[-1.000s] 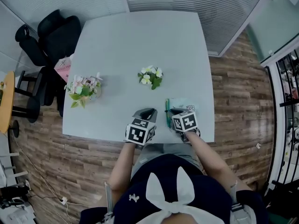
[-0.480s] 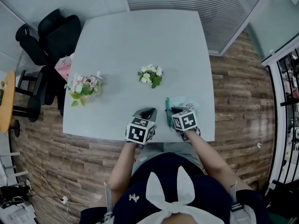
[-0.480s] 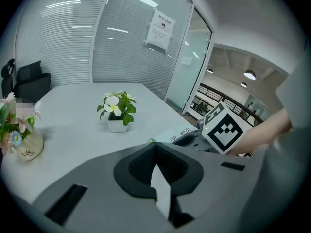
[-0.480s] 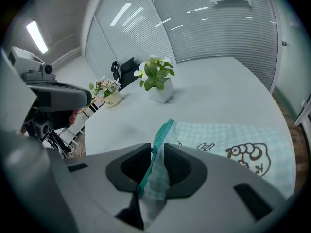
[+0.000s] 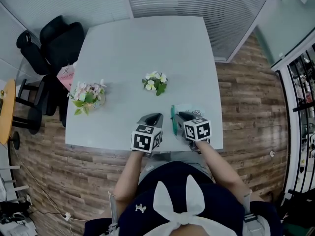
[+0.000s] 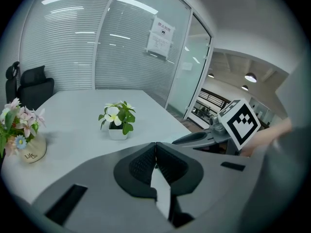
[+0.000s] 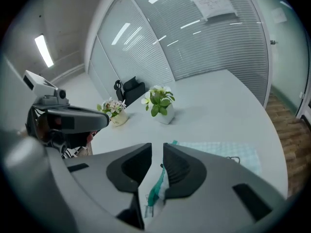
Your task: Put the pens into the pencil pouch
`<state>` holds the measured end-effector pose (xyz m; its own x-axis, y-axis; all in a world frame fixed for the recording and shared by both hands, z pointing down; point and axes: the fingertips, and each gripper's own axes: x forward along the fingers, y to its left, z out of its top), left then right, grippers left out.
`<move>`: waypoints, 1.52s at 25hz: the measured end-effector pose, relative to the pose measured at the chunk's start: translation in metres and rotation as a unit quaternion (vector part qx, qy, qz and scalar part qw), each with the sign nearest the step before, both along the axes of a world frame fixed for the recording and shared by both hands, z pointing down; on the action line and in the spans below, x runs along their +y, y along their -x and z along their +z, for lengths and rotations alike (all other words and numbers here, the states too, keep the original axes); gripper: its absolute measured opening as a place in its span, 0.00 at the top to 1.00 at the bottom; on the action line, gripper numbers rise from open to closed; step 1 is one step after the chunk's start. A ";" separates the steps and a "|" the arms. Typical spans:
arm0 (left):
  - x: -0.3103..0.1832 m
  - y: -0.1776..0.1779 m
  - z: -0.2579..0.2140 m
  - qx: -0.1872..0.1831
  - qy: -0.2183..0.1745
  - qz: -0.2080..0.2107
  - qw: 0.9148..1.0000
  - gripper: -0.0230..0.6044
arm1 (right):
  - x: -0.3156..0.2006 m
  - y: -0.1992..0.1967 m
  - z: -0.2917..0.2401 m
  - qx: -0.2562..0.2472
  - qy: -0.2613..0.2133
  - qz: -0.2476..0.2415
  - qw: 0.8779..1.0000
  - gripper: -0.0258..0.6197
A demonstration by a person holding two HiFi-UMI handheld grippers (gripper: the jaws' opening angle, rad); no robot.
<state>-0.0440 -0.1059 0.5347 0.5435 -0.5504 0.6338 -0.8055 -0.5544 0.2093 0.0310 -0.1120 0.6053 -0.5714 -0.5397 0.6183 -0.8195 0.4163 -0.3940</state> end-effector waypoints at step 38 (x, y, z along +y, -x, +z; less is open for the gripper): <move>0.036 -0.031 -0.074 0.080 -0.085 -0.018 0.993 0.93 | 0.049 0.003 -0.133 -0.007 -0.156 0.013 0.988 0.96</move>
